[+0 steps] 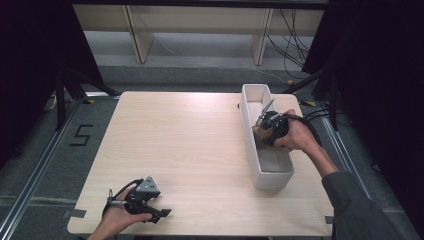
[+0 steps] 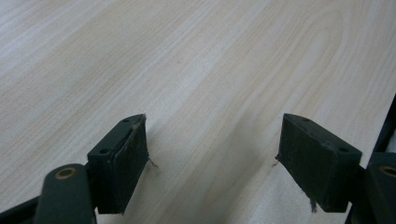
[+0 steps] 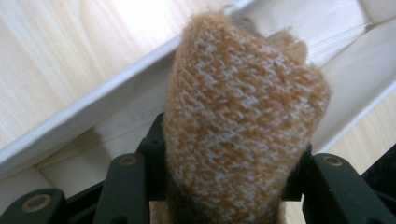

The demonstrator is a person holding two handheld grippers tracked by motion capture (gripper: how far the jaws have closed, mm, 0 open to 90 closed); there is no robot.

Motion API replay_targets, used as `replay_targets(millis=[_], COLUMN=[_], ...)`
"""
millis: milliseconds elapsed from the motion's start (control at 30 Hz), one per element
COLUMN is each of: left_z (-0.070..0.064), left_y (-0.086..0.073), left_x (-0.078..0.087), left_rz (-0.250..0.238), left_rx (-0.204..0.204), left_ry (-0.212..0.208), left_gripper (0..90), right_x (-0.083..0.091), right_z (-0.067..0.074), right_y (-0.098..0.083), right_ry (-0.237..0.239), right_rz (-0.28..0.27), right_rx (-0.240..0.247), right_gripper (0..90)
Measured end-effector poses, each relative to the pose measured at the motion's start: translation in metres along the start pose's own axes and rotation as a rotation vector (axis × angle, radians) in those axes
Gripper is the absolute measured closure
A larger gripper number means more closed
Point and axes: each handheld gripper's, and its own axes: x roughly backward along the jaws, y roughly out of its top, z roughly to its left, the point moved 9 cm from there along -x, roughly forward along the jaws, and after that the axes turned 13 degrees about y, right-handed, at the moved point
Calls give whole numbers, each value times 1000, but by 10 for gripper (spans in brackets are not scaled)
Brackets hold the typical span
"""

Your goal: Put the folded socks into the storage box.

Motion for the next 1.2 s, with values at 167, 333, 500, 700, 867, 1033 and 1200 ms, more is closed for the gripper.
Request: replay_targets(millis=[167,333,500,700,867,1033,1200], left_z=[0,1,1,2,2,2,2], left_y=[0,0,-1,-1,-2,-2,-2], left_x=[2,1,1,-1,0,0,0], left_rz=[-1,0,3,0,3,2,4], left_rx=[-5,-6,-10,-3,-5,-6,-5], left_ry=[-1,-2,-1,5,2,8,3], left_gripper=[234,233,234,234,234,234,234], right_x=[-3,22,25,7,-3,-15,-33], right_z=[11,7,10,27,36,47,55], right_y=[-2,3,4,5,0,-12,-24], right_ry=[19,35,53,70,82,115,186], right_rz=[-27,-148,-149,-40,18,60,68], right_rx=[-38,-120,-90,25,122,144,128], right_gripper=[423,386,525,572,578,581,564])
